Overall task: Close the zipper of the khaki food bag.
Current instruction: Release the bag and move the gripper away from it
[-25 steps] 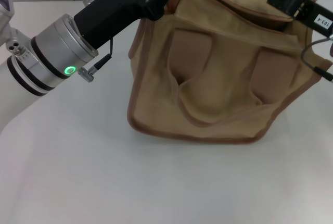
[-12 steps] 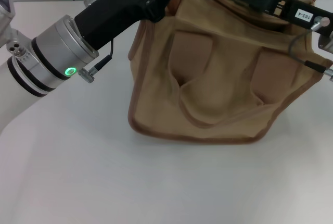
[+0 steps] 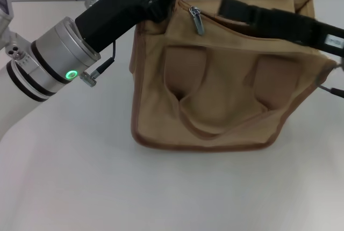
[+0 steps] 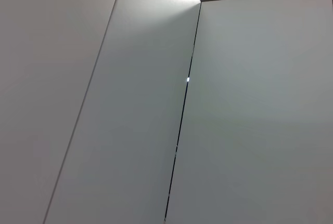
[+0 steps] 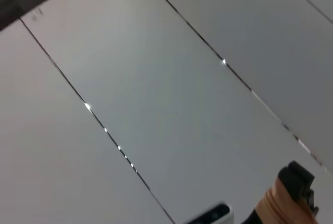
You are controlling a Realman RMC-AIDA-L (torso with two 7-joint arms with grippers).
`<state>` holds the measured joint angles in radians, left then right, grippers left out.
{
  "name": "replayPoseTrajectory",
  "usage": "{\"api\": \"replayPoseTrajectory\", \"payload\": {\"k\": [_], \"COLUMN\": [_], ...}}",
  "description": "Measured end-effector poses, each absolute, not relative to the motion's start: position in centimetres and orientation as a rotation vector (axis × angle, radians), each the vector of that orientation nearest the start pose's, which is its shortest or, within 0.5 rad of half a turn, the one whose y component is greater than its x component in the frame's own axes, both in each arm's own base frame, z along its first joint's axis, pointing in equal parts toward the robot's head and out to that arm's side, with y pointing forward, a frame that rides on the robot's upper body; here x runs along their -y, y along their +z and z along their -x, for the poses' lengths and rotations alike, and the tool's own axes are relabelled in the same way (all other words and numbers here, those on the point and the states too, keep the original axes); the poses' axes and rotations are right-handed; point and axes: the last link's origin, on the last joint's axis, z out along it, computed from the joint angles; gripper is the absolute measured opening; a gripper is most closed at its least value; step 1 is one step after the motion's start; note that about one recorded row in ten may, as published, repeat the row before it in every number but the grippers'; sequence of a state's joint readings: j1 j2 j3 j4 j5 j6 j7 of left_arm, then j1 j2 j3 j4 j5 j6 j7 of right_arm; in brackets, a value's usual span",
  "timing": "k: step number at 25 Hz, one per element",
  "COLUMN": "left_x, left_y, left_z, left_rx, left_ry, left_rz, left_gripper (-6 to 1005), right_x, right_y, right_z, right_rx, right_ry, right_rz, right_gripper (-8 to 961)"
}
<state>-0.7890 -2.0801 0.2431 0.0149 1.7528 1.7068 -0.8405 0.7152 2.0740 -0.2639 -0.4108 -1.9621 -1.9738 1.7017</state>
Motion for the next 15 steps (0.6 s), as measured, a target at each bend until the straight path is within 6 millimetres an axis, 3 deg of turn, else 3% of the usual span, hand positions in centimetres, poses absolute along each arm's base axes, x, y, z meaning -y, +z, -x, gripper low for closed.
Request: {"api": "replayPoseTrajectory", "payload": {"k": [6, 15], "left_x": [-35.0, -34.9], "left_y": [-2.6, -2.8], "left_z": [16.3, 16.3], "left_rx": [0.33, 0.329], "left_ry": [-1.605, -1.599], "left_rz": [2.254, 2.268], "left_gripper": [61, 61], "right_x": [-31.5, -31.5], "right_y": [3.5, 2.9], "right_z": [-21.1, -21.7], "right_rx": [-0.982, -1.02], "right_ry": [1.669, 1.607], "right_rz": [2.555, 2.553], "right_gripper": [311, 314]}}
